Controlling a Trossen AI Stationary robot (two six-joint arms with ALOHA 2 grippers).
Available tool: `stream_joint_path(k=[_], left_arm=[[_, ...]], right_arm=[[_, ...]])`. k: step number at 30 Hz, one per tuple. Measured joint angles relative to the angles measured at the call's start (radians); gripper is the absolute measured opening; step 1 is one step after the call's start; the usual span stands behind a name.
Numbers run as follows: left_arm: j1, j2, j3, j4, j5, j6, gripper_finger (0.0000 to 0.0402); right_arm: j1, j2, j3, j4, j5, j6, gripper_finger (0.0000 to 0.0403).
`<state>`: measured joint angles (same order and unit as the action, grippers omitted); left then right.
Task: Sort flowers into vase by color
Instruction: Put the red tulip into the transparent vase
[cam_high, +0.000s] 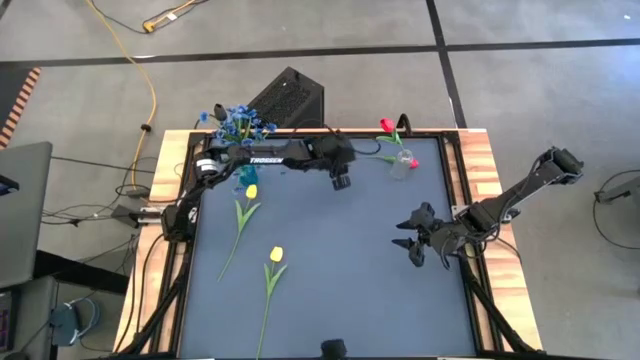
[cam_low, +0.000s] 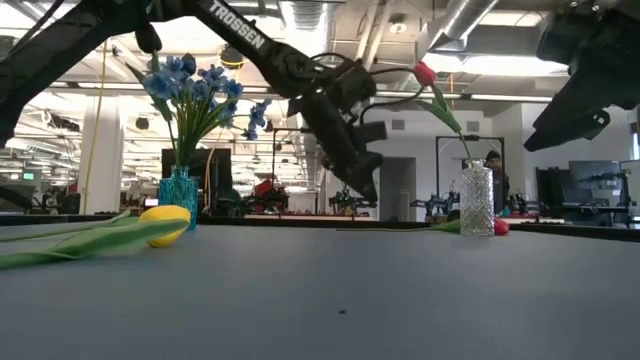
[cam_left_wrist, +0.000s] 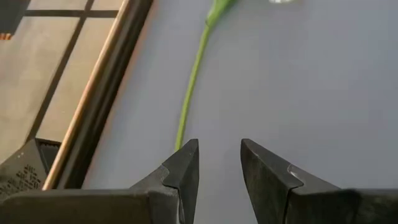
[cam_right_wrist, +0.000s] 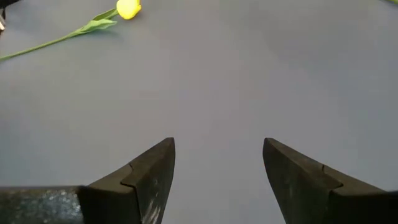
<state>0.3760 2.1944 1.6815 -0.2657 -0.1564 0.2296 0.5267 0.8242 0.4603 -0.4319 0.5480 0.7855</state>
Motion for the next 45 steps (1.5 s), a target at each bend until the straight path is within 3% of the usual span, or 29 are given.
stream_joint_path(k=[9, 15, 24, 31, 38, 45], left_arm=[[0.027, 0.005, 0.016, -0.042, -0.024, 0.043, 0.0091], [0.087, 0.040, 0.109, -0.233, 0.068, 0.019, 0.0090], [0.151, 0.208, 0.395, -0.558, 0.170, 0.119, 0.0090], [0.153, 0.315, 0.611, -0.745, 0.167, 0.133, 0.0090], [0.152, 0.329, 0.633, -0.790, 0.178, 0.142, 0.0090], [0.152, 0.329, 0.622, -0.864, 0.080, 0.162, 0.0090]], right_arm=[[-0.049, 0.000, 0.000, -0.001, -0.021, -0.050, 0.0270], [-0.089, 0.000, 0.000, 0.003, -0.024, -0.061, 0.0270], [-0.118, 0.000, 0.000, 0.029, -0.027, -0.062, 0.0270], [-0.118, 0.000, 0.000, 0.028, -0.027, -0.109, 0.0270], [-0.124, 0.000, 0.000, 0.030, -0.027, -0.162, 0.0270], [-0.124, 0.000, 0.000, 0.030, -0.027, -0.262, 0.0270]])
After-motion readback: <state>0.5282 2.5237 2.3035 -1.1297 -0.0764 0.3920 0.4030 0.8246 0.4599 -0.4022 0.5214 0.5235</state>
